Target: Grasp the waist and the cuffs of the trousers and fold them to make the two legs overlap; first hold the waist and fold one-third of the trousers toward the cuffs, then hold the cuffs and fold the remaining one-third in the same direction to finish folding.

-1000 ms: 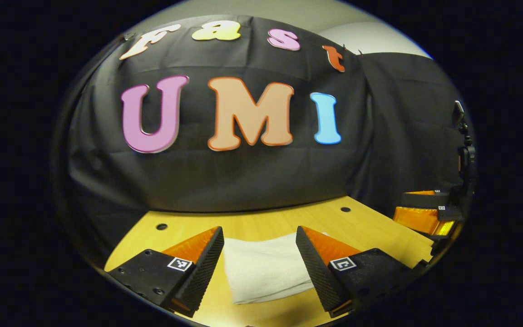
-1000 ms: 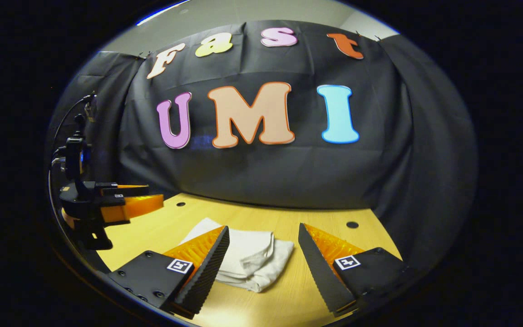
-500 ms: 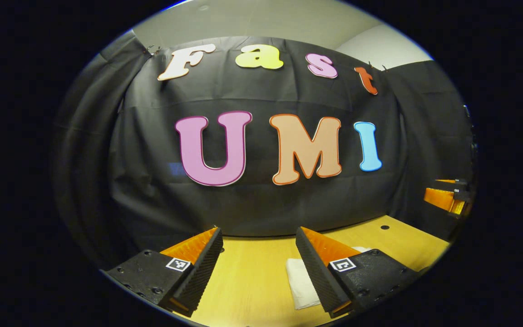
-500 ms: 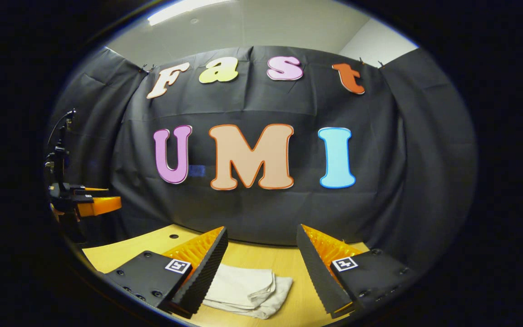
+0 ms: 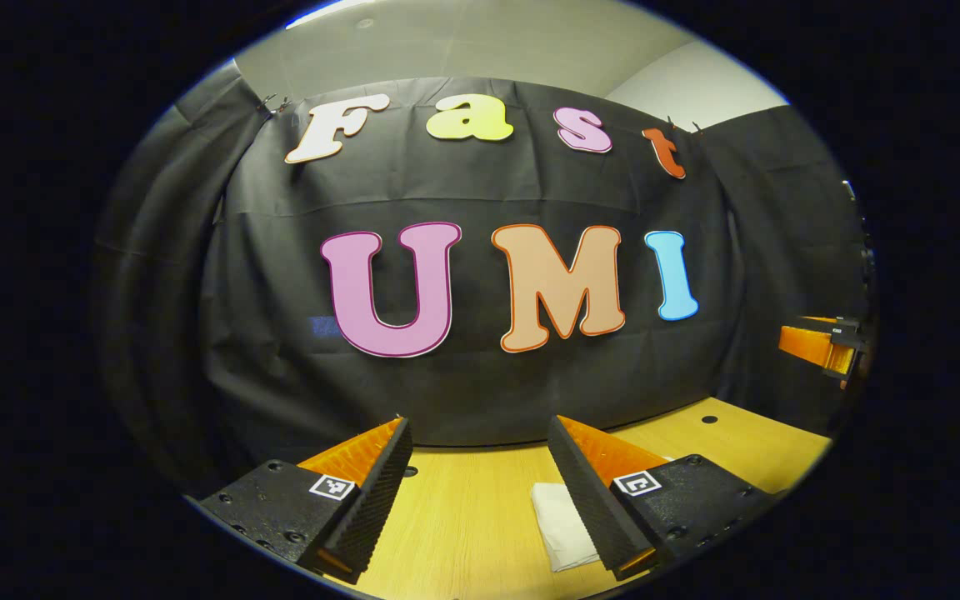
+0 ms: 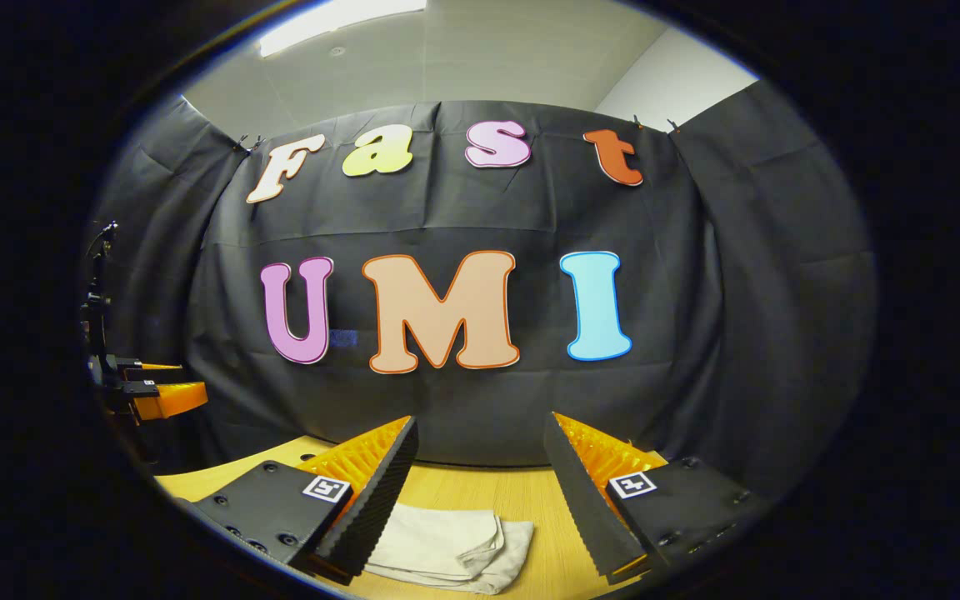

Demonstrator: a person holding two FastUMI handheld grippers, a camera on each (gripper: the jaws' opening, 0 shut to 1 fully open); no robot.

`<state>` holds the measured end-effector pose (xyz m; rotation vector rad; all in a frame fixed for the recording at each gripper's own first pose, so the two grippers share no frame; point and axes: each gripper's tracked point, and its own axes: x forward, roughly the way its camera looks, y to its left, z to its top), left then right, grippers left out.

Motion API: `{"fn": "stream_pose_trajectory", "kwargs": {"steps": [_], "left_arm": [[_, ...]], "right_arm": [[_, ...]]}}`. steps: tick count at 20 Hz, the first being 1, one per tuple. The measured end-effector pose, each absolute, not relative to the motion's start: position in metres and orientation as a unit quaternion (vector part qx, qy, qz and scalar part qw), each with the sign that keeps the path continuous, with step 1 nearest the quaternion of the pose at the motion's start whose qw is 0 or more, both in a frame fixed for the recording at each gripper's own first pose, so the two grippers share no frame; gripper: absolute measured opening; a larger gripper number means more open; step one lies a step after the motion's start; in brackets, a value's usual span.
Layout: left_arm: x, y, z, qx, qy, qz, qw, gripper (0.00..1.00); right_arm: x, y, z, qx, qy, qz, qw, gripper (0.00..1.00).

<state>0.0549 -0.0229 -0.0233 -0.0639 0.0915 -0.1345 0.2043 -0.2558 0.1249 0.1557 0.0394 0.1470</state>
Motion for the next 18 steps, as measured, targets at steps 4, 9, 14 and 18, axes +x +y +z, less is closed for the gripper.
{"fn": "stream_pose_trajectory", "kwargs": {"steps": [4, 9, 14, 18], "left_arm": [[0.056, -0.019, -0.024, -0.045, 0.043, -0.055, 0.997, 0.96], [0.059, -0.013, -0.03, -0.051, 0.046, -0.048, 0.997, 0.96], [0.059, -0.005, -0.03, -0.055, 0.041, -0.042, 0.997, 0.99], [0.058, 0.003, -0.031, -0.059, 0.042, -0.038, 0.997, 0.96]], "right_arm": [[0.202, -0.254, 0.125, 0.079, 0.019, 0.072, 0.994, 0.98], [0.202, -0.249, 0.125, 0.078, 0.018, 0.07, 0.994, 0.97], [0.204, -0.246, 0.125, 0.075, 0.017, 0.061, 0.995, 0.98], [0.201, -0.24, 0.13, 0.068, 0.013, 0.06, 0.996, 0.97]]}}
